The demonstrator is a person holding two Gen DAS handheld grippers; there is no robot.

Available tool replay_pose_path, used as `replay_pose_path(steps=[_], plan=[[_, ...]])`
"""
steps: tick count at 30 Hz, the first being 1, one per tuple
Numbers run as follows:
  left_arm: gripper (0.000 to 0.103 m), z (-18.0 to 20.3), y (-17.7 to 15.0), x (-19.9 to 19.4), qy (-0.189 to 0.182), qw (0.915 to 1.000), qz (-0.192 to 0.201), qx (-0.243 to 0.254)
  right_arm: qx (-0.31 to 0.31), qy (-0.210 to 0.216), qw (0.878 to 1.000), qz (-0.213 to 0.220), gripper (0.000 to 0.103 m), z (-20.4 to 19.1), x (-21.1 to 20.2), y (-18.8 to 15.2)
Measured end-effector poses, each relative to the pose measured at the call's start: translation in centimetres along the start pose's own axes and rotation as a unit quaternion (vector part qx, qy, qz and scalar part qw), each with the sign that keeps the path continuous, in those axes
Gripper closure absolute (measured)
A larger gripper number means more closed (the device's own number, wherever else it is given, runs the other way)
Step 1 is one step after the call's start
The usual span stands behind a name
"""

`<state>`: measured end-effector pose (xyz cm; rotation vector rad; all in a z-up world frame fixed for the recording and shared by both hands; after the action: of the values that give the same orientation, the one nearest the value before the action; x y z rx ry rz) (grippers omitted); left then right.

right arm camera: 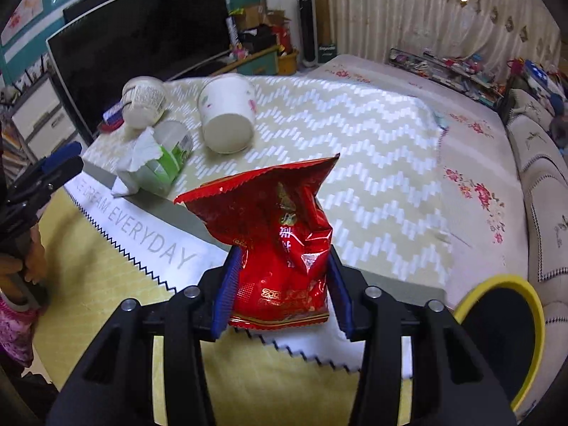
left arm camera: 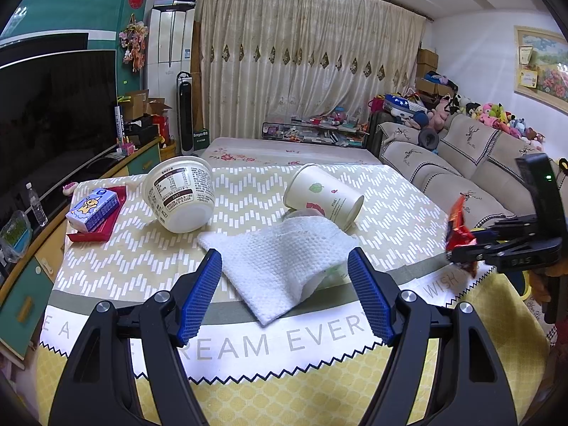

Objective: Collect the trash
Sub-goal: 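Carry the red packet over the bin and open the right gripper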

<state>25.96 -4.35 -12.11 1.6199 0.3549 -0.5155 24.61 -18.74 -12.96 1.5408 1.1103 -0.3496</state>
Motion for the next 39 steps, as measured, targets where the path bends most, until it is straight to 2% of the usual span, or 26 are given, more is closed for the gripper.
replay_pose_path(steps=[7,11,20,26,27,32,39], plan=[[0.03,0.0,0.0,0.1,0.001,1.0,0.0,0.001,0.061,-0.043,0.997,0.032,0.058,5.6,-4.4,-2.6],[0.03,-0.1,-0.1,0.1,0.002,1.0,-0.001,0.002,0.107,-0.079,0.99,0.047,0.058,9.9,-6.8,-5.1],[0.03,-0.1,-0.2,0.3,0.001,1.0,-0.004,0.003,0.181,-0.141,0.973,0.039,0.057,17.0,-8.0,-9.3],[0.03,-0.1,-0.3,0.6,0.001,1.0,-0.006,0.004,0.213,-0.164,0.962,0.042,0.049,19.5,-7.7,-10.6],[0.03,0.0,-0.3,0.6,0.001,1.0,-0.006,0.004,0.217,-0.167,0.961,0.042,0.045,19.8,-7.7,-10.7],[0.03,0.0,-0.3,0.6,0.001,1.0,-0.005,0.004,0.244,-0.182,0.951,0.054,0.036,20.6,-8.5,-11.4],[0.03,0.0,-0.4,0.5,0.001,1.0,-0.006,0.006,0.249,-0.192,0.946,0.079,0.034,19.6,-9.5,-11.2]])
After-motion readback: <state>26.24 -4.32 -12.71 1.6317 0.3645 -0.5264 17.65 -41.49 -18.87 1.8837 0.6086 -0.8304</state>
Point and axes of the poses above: each gripper's, at about its wrist camera, not at the fingertips, and x roughly the way its jaws point, z to its right, y to its top, the point moved 6 cm from there along x, roughly the way its jaws point, and after that the axes turned 15 degrees about y, right-handed, at the moved point
